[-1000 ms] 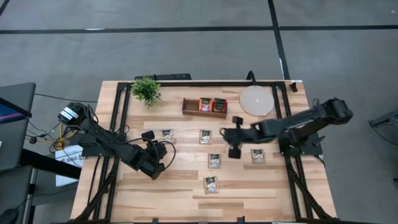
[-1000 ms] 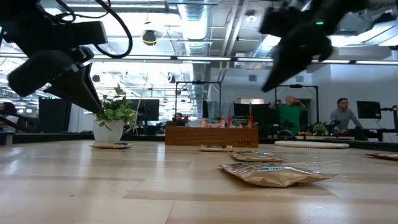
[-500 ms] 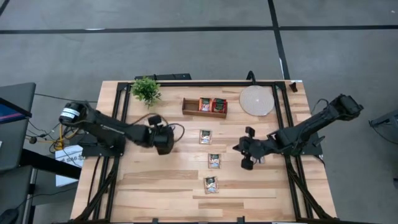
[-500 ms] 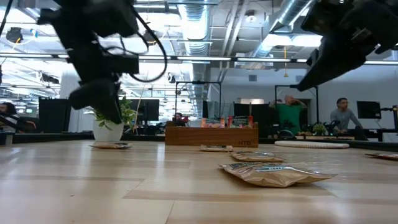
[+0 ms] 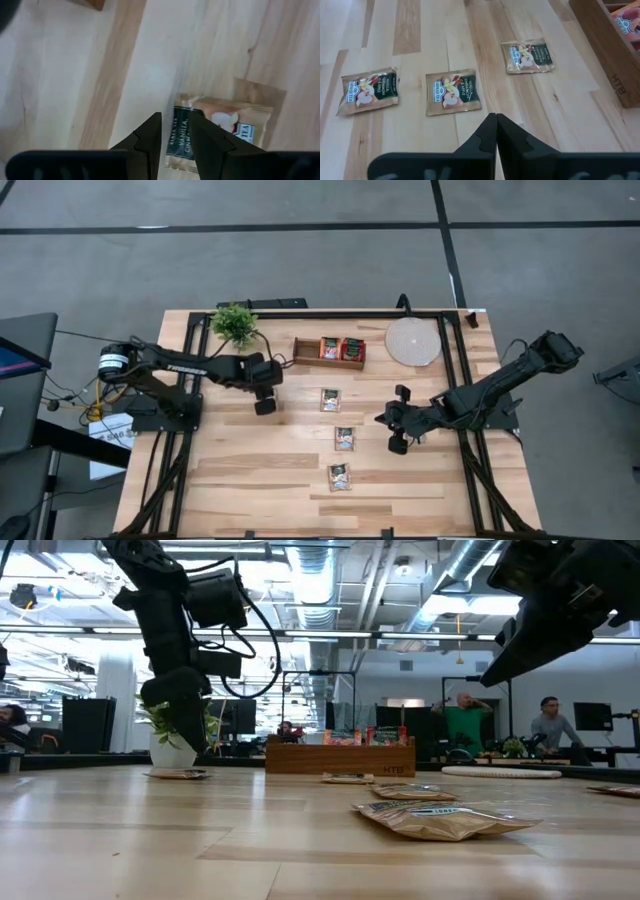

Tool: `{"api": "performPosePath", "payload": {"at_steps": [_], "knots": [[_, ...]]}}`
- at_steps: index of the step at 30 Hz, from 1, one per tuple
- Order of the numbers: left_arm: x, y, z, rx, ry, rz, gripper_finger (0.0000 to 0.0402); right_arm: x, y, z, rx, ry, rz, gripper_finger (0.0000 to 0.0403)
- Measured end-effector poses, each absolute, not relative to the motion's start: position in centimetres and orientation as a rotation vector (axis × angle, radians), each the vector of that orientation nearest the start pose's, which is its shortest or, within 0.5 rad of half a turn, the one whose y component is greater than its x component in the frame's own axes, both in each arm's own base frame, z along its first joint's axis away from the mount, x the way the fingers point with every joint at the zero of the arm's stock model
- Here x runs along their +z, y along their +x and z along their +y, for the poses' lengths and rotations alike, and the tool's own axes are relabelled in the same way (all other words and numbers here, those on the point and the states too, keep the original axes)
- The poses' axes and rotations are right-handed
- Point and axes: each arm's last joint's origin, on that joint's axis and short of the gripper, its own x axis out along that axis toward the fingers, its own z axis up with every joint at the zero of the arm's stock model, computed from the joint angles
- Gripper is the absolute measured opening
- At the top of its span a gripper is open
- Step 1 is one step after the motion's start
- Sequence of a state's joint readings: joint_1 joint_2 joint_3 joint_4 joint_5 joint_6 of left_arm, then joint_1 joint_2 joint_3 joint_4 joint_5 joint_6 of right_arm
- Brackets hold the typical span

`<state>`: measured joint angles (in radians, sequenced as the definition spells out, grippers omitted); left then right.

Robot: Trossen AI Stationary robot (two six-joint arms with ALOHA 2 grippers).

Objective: Pick & Place Tea
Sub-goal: Put the brown tea bag into the left section of the wooden organizer

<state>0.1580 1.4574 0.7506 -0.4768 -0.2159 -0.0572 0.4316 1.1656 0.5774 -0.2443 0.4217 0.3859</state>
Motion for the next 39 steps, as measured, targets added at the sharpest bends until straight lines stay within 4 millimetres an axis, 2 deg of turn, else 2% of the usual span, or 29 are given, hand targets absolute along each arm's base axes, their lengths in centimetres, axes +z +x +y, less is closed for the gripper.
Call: {"api": "performPosePath", "payload": {"at_steps": [5, 14, 25, 39], "knots": [[16.3, 24.5, 5.3, 0.345, -0.061, 1.198, 0.0089, 19.1, 20.2, 8.0, -0.134, 0.027, 0.734, 0.0003], [16.2, 24.4, 5.5, 0.329, -0.081, 1.206, 0.0089, 19.2, 20.3, 8.0, -0.132, 0.032, 0.723, 0.0003], [14.0, 24.9, 6.1, 0.356, -0.033, 1.285, 0.0089, 19.4, 20.5, 8.1, -0.124, 0.047, 0.696, 0.0003], [13.6, 24.8, 6.9, 0.321, -0.139, 1.298, 0.0089, 19.4, 20.5, 8.2, -0.123, 0.048, 0.695, 0.0003]]}}
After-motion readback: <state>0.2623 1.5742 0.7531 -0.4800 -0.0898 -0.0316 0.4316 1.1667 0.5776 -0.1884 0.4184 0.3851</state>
